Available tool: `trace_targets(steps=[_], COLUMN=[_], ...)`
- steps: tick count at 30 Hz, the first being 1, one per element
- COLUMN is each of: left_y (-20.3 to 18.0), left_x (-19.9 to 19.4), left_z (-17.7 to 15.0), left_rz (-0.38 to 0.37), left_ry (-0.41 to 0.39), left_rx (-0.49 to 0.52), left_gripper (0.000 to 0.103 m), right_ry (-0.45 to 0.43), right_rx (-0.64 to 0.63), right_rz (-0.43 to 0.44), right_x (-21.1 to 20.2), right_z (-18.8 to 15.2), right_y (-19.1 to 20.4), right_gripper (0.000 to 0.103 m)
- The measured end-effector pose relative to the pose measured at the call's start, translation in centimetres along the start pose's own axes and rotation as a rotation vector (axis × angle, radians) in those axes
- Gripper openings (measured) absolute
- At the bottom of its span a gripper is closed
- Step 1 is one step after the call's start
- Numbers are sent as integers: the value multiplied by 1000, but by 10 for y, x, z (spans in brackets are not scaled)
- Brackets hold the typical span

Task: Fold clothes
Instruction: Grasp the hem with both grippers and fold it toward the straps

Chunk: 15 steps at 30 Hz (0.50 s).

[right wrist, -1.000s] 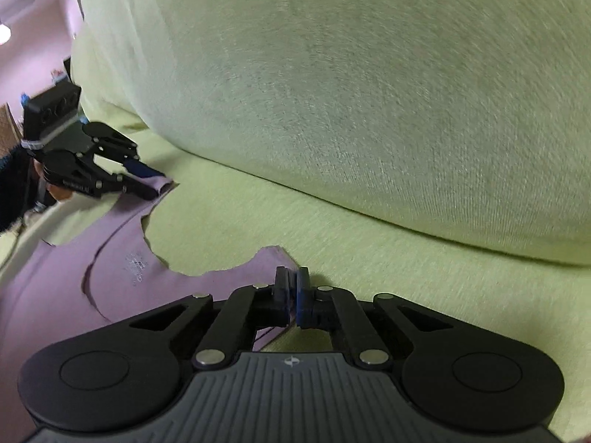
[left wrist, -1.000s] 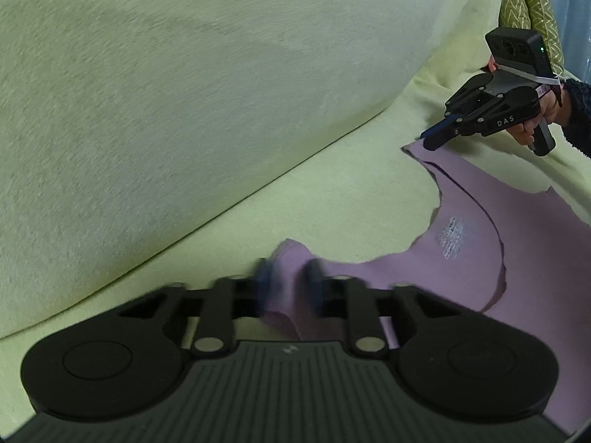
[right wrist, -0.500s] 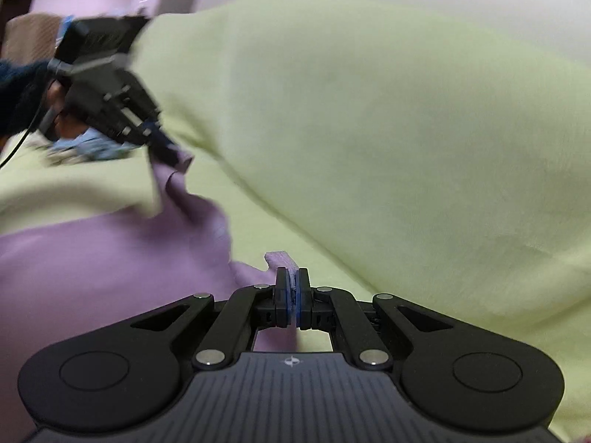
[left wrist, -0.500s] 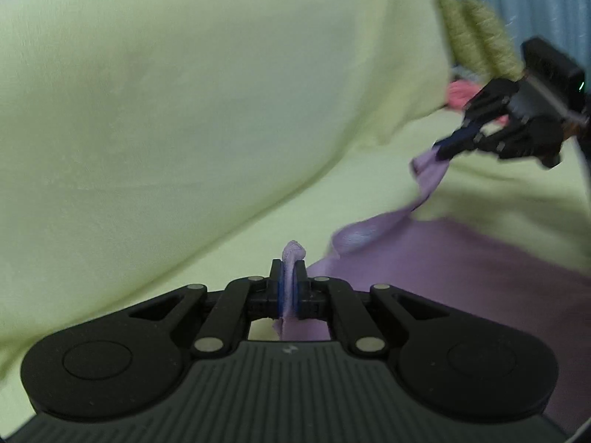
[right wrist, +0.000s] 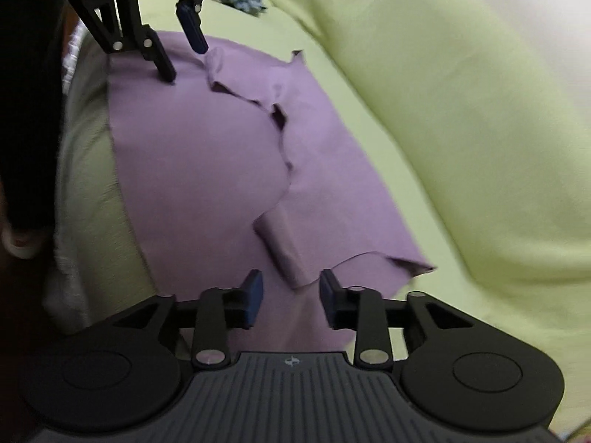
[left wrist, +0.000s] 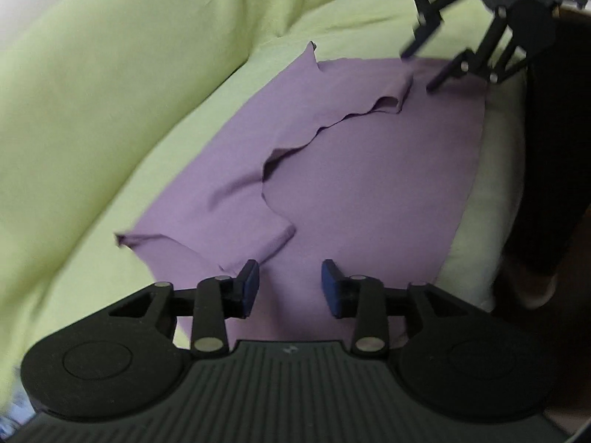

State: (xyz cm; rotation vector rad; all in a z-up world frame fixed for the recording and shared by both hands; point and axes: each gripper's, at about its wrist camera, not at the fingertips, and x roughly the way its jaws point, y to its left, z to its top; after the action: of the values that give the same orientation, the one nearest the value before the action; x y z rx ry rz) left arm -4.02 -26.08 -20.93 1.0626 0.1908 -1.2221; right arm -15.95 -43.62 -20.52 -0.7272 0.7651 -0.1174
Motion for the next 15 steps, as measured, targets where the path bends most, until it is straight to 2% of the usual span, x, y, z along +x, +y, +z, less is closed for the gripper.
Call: trace_targets(steps=[3,5,9,10,11,12,13,15], left_y=[-8,-17,-34,-36,-37,-38,-36,-33], left_x=[13,21,26,27,27,28,27,19], left_z=[4,3,-2,-3,-3,-2,0,4], left_rz=[82,106,127,128,124,119,107,90], left_ry=[27,45,37,40,47,55,60,55], left_rx=[176,304,497,520,516,508,472,381], left_gripper=[40,40,30,25,18,15,7,3], right_ry=[4,6,-9,-11,-11,-11,-15,-29], right_rx=[-69,-129,-234,-250,-260,-270,-273,-265], right_rz=[-76,-96,-134,-140,-140,-141,-146,-166], right_x=[7,14,22,23,24,25,24,20], right_z=[6,7,6,5,4,4,3,2], right_y=[10,18,31,33,33,33,32,28], right_gripper=[37,37,34,28,16,4,0,0])
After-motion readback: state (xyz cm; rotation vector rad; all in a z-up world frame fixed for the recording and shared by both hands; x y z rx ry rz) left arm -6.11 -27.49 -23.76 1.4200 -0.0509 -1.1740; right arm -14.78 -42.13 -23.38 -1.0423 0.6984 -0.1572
